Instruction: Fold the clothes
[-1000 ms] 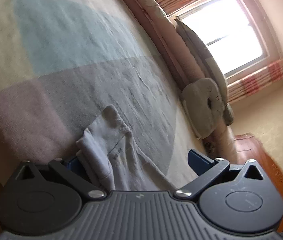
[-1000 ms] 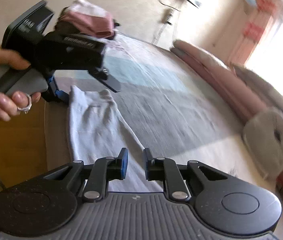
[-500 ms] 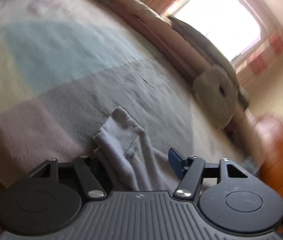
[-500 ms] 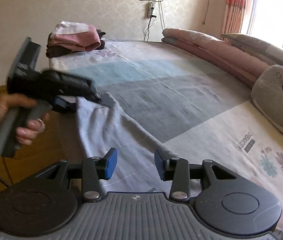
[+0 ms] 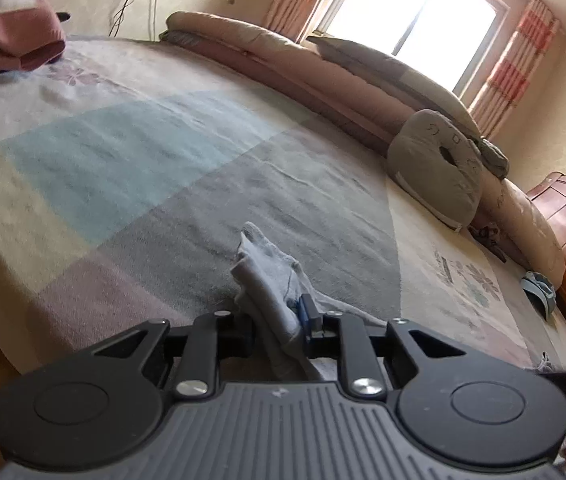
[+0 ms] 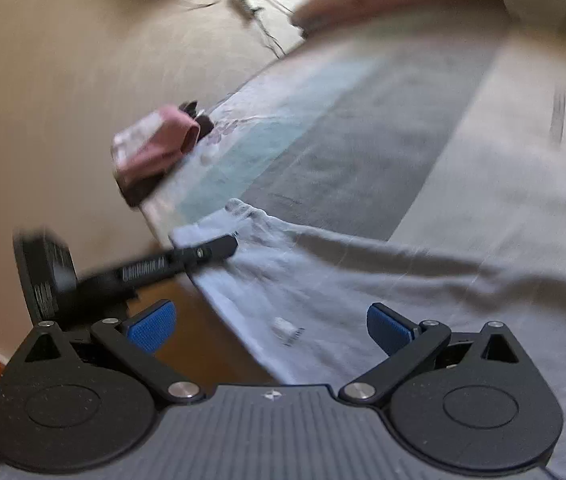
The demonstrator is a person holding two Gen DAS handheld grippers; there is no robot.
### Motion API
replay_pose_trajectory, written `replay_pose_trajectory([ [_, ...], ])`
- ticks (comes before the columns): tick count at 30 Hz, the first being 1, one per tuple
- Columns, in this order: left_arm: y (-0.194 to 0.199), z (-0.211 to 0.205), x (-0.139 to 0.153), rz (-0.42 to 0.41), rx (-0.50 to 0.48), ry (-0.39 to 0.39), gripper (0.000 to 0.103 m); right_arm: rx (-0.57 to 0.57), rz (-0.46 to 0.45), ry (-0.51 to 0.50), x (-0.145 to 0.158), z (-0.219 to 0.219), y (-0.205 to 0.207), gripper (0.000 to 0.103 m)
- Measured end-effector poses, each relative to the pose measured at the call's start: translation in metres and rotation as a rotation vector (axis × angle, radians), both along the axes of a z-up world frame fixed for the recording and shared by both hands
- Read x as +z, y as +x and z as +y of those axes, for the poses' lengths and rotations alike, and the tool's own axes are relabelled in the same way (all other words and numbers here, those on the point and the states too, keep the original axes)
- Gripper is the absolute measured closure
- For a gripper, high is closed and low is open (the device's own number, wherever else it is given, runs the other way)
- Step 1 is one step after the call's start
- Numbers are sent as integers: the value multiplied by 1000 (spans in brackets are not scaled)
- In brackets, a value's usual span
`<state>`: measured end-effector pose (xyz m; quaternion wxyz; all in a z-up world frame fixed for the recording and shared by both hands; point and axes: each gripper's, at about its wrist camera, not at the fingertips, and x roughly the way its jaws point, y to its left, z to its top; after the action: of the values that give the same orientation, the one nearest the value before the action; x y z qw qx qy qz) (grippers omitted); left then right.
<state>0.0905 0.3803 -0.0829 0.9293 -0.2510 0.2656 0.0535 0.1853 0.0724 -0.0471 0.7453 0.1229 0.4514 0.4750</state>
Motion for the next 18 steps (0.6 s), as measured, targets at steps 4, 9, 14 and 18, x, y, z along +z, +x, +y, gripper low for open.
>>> replay_pose_trajectory([
  [4, 0, 0, 3, -10, -15, 7, 84, -76, 186, 88, -14, 2, 26, 0],
  [9, 0, -3, 4, -18, -27, 23, 84, -124, 321, 154, -24, 9, 43, 0],
  [14, -1, -4, 7, -26, -39, 34, 84, -195, 391, 121, -38, 16, 55, 0],
  [18, -1, -5, 9, -31, -49, 43, 84, -249, 378, 118, -43, 18, 64, 0],
])
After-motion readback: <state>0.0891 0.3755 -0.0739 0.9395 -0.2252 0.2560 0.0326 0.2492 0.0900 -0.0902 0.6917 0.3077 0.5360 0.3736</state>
